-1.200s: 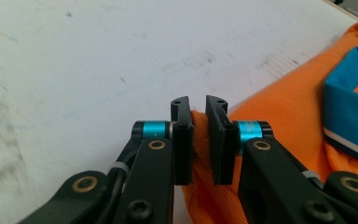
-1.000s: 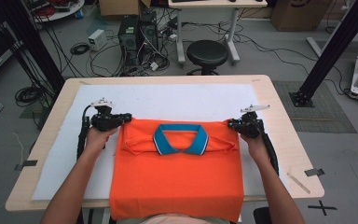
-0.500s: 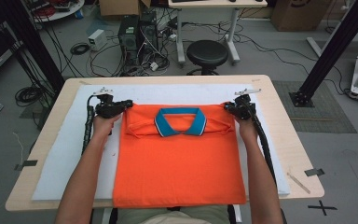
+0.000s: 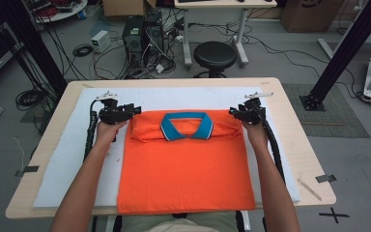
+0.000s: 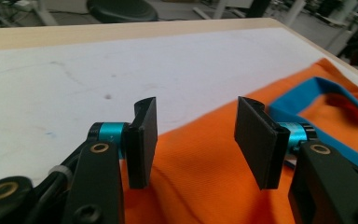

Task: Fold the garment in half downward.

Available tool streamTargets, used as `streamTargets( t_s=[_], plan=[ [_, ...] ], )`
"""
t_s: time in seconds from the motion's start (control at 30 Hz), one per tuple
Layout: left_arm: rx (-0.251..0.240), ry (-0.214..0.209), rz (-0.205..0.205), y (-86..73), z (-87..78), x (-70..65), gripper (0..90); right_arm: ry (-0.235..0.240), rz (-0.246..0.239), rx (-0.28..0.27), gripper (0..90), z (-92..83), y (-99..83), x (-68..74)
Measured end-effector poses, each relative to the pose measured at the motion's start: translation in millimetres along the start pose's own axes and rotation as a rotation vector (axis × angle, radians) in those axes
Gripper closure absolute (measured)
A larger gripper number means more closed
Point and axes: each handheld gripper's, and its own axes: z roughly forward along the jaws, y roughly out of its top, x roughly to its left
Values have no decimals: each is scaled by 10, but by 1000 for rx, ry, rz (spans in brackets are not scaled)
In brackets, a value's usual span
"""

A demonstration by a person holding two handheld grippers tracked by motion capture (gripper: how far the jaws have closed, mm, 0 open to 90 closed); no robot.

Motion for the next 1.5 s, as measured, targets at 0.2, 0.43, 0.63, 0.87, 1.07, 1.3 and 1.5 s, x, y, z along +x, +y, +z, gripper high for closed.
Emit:
streamTargets(
  t_s=[0.2, 0.43, 0.63, 0.87, 1.07, 1.3, 1.5],
  plan=[
    [94, -105, 11, -110, 6, -239, 402, 148, -86, 52, 552, -132, -27, 242],
    [168, -94, 79, -347, 25, -378, 593, 159, -190, 151, 765, -100, -184, 414],
    [169, -82, 125, -422, -23, -462, 871, 140, -201, 132, 886, -147, -241, 394],
    [113, -96, 139, -427, -184, -529, 873, 150, -195, 67, 887, -344, -344, 423],
    [82, -127, 171, -492, -428, -669, 872, 165, -193, 23, 887, -573, -484, 468],
    [66, -140, 203, -596, -620, -831, 873, 159, -225, -8, 887, -849, -670, 611],
    [71, -149, 210, -753, -806, -944, 872, 172, -238, -26, 887, -1079, -829, 734]
  ],
)
